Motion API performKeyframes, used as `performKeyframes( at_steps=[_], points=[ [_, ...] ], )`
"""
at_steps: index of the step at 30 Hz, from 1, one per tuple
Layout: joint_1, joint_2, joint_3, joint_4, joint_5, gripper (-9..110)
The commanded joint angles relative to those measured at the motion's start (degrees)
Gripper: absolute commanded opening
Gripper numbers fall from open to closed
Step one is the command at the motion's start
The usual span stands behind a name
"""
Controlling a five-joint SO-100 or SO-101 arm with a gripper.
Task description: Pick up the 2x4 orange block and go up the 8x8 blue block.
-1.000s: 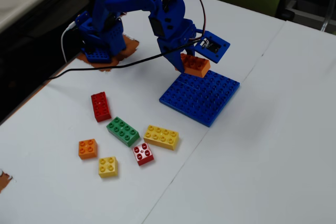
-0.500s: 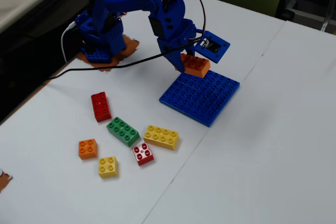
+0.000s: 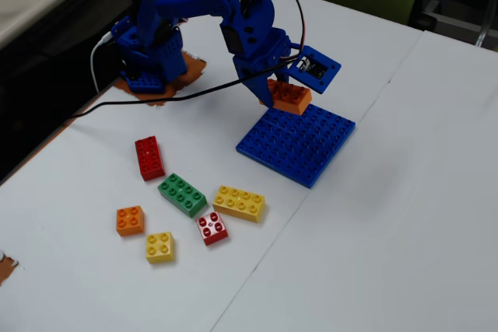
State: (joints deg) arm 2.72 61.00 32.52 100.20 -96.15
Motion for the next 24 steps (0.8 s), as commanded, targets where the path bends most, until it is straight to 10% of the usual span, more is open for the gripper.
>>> performKeyframes(
  at_steps=[1,24],
  points=[
    [-0.53,1.41,-0.09,0.35,-0.18,0],
    [-0.44,1.58,0.53,0.35,-0.44,0]
  ],
)
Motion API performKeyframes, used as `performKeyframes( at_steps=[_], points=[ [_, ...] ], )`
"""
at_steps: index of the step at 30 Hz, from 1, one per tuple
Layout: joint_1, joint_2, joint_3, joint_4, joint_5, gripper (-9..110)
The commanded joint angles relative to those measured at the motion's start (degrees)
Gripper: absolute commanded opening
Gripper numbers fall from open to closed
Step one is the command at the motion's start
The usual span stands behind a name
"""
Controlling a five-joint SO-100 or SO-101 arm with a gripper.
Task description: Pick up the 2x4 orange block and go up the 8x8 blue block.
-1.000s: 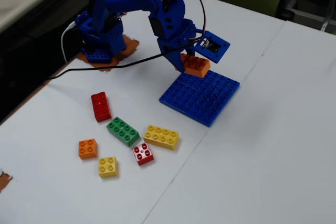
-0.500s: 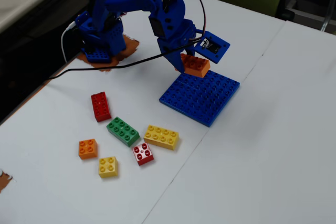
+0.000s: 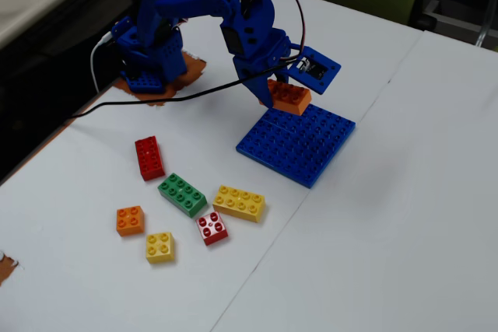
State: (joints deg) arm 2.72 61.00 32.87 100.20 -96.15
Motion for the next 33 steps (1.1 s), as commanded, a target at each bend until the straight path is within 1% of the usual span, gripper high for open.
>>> performKeyframes(
  at_steps=[1,33],
  points=[
    [-0.44,1.58,0.18,0.35,-0.44,0],
    [-0.53,2.02,0.26,0.35,-0.53,0]
  ],
)
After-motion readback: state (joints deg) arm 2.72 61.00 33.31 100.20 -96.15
